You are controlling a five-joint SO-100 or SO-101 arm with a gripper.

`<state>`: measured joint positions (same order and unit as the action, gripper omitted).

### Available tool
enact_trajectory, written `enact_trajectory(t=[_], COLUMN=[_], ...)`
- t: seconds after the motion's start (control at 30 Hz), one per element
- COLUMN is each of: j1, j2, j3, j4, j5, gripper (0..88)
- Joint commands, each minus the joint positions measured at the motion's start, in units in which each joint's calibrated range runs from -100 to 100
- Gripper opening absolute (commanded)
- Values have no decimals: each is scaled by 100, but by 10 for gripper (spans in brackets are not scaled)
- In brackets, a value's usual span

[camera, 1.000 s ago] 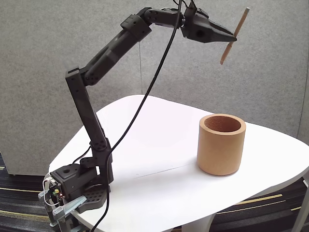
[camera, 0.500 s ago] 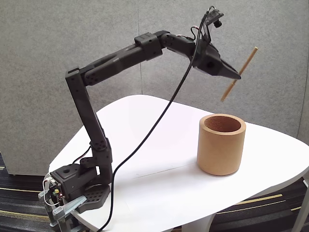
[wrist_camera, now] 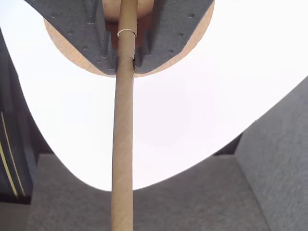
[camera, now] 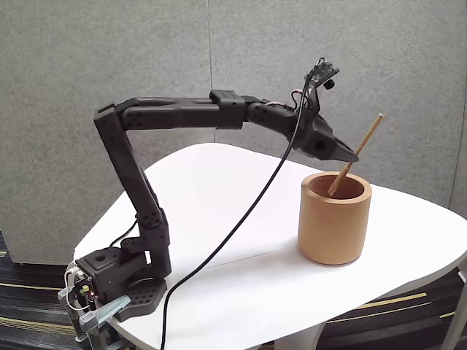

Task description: Grab the pen and put it in the pen holder.

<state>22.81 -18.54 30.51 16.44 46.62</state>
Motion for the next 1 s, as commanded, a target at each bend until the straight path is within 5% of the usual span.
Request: enact_trajectory(t=[0.0,0.97], j1=[-84,-150], j2=[-744,-1183], j3=[1110,2292], j4=[-814,-1254], j5=[189,247], gripper=[4,8])
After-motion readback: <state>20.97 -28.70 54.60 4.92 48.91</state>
